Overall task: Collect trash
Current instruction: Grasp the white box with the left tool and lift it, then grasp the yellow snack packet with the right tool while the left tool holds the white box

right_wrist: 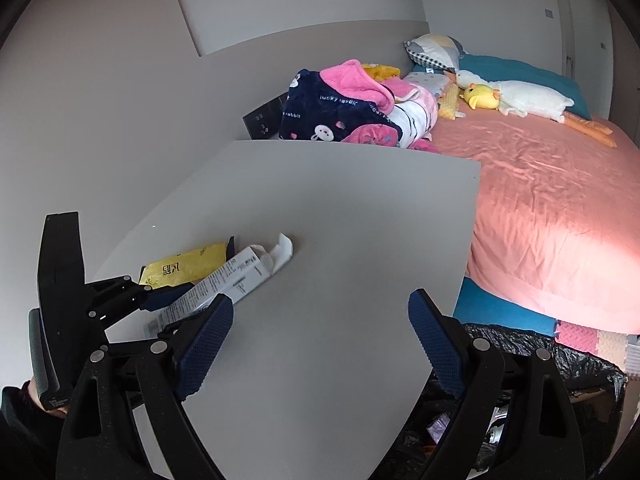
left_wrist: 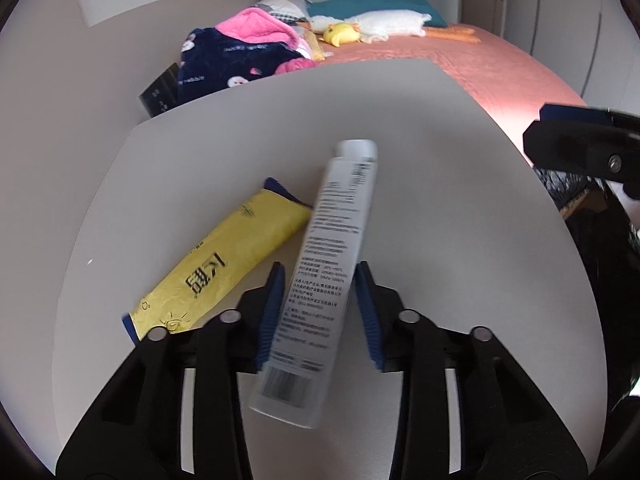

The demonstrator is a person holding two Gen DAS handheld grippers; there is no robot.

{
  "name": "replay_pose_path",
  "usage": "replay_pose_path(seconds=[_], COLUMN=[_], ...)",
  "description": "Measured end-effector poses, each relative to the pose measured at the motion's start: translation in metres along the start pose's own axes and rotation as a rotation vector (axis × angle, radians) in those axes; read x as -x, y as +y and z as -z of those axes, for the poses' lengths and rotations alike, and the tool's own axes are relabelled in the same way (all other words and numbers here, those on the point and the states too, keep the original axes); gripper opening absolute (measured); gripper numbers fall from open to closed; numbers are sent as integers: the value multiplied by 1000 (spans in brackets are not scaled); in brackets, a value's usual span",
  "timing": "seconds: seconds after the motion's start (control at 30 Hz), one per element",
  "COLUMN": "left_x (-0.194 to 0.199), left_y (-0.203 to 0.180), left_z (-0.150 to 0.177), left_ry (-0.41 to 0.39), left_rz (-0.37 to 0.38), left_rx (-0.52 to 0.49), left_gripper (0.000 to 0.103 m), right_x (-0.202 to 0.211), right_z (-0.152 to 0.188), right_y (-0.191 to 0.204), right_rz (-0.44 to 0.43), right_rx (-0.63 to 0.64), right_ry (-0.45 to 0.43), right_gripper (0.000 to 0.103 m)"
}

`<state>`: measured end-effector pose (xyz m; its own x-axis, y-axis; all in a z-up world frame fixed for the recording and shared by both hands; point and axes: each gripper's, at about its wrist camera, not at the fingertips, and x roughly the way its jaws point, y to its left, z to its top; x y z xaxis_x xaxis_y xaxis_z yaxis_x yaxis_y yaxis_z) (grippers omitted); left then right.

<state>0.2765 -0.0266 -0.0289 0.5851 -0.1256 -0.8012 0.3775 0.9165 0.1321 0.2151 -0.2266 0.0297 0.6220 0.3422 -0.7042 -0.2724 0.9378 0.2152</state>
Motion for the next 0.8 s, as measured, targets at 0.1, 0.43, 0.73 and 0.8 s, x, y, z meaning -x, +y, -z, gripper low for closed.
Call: replay_pose_path(seconds=[0.1,0.43,0.73,0.8], left_x=[8,51,57,57], left_y=[6,30,85,95], left_z=[3,7,28,35], left_ry=[-45,-195,-239,-259], left_rz=[1,-33,-104,-117], left_rx=[67,184,355,395], left_gripper=[27,27,27,27], right_x=[-5,-17,-43,-52], right_z=[-2,-6,-9,-11], right_y=[6,23,57,65], right_rz=[-2,-21,-28,-25], right_rx=[14,23,57,57], right_ry=[4,12,42,52], right_gripper=[89,89,89,89])
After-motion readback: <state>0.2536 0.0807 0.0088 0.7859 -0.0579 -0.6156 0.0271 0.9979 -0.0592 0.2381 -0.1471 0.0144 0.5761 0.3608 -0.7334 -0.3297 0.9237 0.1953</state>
